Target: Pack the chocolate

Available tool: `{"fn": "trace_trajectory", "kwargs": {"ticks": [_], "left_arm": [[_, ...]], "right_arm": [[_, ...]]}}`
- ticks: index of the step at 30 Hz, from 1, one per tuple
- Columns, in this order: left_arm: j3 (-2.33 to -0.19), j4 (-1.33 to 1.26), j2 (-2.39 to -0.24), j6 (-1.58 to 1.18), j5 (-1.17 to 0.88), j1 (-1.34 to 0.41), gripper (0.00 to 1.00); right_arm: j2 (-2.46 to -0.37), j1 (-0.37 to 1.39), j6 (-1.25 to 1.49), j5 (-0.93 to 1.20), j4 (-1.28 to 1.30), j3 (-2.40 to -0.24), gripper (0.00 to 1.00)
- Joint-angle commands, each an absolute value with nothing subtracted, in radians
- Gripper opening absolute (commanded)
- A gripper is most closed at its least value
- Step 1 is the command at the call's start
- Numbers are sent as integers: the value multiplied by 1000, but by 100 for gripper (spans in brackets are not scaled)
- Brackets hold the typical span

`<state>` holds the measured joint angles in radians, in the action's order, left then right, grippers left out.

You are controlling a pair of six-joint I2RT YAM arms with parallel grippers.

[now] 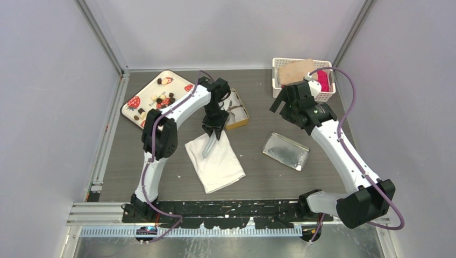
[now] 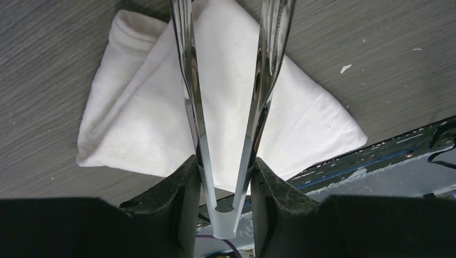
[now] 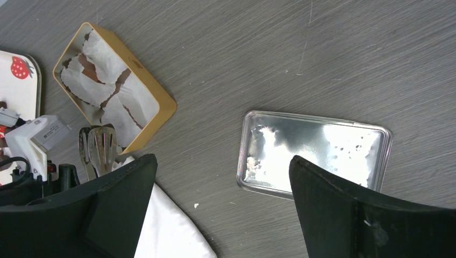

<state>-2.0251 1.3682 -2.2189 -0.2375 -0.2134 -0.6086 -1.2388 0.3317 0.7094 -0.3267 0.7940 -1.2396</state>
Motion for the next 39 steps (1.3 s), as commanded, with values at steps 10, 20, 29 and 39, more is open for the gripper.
{"fn": "trace_trajectory", "kwargs": {"ticks": [10,20,29,39], "left_arm": [[-2090,1357,-2238,-252,-235,-612,6],[-2079,1354,-2227,-254,-238,-613,19],[-2098,1362,-2229,-255,-234,-613,26],[-2104,1365,-2227,-255,-244,-612,30]], "right_arm": [[-1215,328,703,-325,759,-1236,98],[-1221,328,707,-318,752,-1236,98],[-1215,328,710,-319,755,-1232,98],[-1206,328,716,-319,755,-1224,98]]}}
